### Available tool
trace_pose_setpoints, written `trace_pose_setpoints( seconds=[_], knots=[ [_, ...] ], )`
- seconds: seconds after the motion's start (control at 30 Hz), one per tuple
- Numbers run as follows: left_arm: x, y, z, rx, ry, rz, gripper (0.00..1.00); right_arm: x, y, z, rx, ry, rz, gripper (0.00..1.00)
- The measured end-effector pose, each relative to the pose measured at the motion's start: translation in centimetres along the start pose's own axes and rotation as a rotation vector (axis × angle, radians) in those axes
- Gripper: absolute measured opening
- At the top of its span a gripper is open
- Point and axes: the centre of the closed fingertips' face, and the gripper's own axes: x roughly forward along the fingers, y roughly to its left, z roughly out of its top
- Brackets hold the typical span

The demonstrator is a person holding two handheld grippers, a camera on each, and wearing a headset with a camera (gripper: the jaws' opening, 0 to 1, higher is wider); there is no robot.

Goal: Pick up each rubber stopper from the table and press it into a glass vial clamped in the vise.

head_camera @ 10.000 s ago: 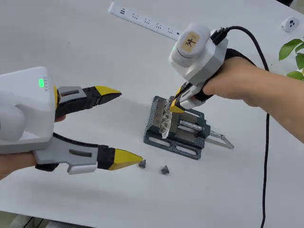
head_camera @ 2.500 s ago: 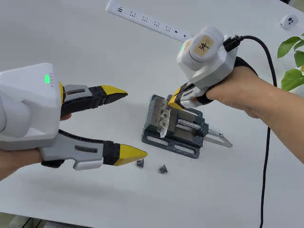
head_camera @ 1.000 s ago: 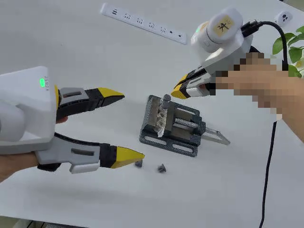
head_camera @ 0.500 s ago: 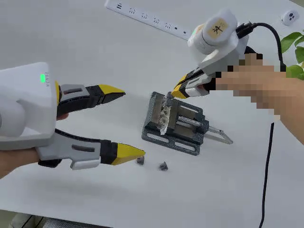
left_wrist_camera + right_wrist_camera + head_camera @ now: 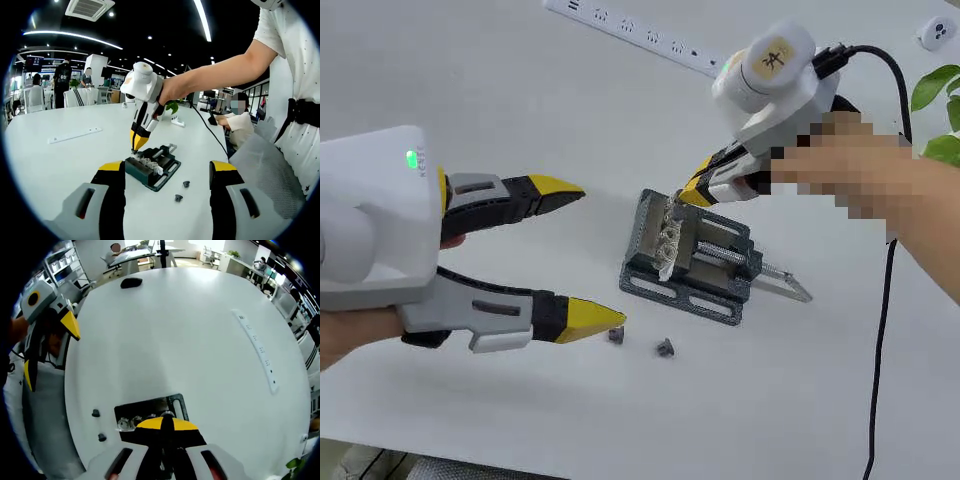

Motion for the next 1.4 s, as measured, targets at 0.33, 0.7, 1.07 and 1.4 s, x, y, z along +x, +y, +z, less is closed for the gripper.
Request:
trace_pose_setpoints(
  seconds=[0.33, 0.7, 1.07, 1.4],
  knots=[
    [0.01, 0.09, 0.06, -0.002, -0.004, 0.001, 0.66, 0.01, 0.14, -0.05, -0.005, 0.017, 0.005, 0.00],
    [0.17, 0.01, 0.23, -0.002, -0.007, 0.002, 0.66, 0.07, 0.07, -0.33, -0.040, 0.041, -0.001, 0.00],
    [0.49, -0.11, 0.38, -0.002, -0.008, 0.001, 0.66, 0.01, 0.42, -0.58, -0.061, 0.041, -0.023, 0.00],
    [0.67, -0.14, 0.46, 0.001, -0.005, -0.002, 0.66, 0.12, 0.44, -0.63, -0.088, 0.047, -0.035, 0.00]
  ],
)
